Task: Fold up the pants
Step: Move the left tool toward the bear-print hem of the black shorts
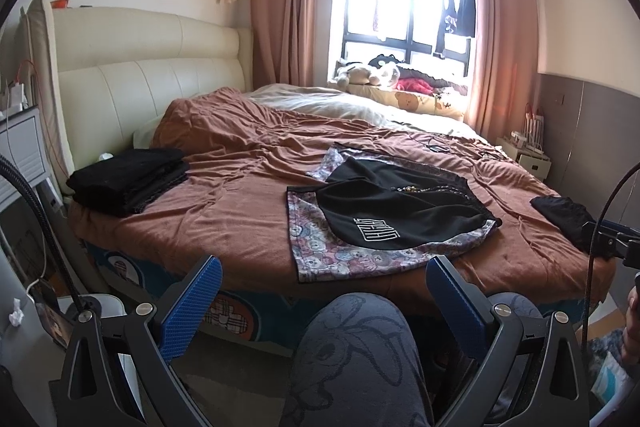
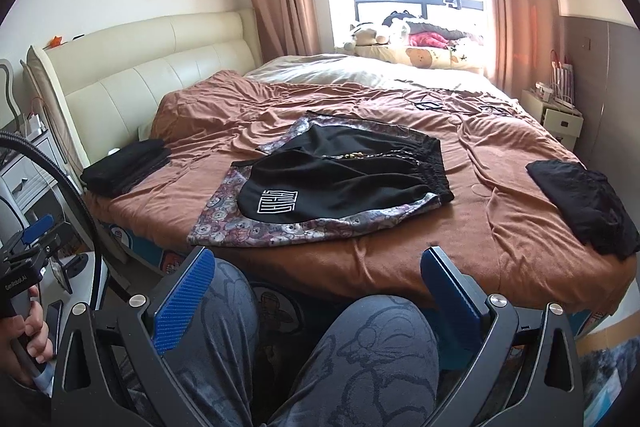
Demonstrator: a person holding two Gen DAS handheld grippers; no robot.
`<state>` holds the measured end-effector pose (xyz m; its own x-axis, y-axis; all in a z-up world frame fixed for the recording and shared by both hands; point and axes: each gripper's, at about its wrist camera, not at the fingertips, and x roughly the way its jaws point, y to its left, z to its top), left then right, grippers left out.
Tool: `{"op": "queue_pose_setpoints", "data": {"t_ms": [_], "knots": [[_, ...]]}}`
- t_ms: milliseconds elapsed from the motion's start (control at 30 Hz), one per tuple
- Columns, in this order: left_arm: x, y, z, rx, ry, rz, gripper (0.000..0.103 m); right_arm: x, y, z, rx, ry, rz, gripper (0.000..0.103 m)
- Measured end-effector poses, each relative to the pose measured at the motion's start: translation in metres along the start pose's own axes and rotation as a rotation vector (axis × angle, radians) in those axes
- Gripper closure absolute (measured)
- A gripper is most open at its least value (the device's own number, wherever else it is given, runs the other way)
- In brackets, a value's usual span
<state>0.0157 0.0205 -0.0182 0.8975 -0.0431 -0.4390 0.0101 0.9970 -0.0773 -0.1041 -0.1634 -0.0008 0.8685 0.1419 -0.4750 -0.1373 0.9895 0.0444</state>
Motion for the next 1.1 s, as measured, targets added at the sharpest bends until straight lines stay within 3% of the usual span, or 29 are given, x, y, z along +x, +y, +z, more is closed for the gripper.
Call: {"op": "queue_pose_setpoints", "data": {"t_ms": [833, 1100], "knots": [[0.126, 0.011, 0.001, -0.061, 0.228, -0.045, 0.001, 0.091, -0.028, 0.033, 0.022, 0.122, -0.053, 0.000], [0.163, 0.034, -0.011, -0.137, 0.312, -0.079, 0.009, 0.125, -0.042, 0.040, 0.067, 0.164, -0.044, 0.000]]}}
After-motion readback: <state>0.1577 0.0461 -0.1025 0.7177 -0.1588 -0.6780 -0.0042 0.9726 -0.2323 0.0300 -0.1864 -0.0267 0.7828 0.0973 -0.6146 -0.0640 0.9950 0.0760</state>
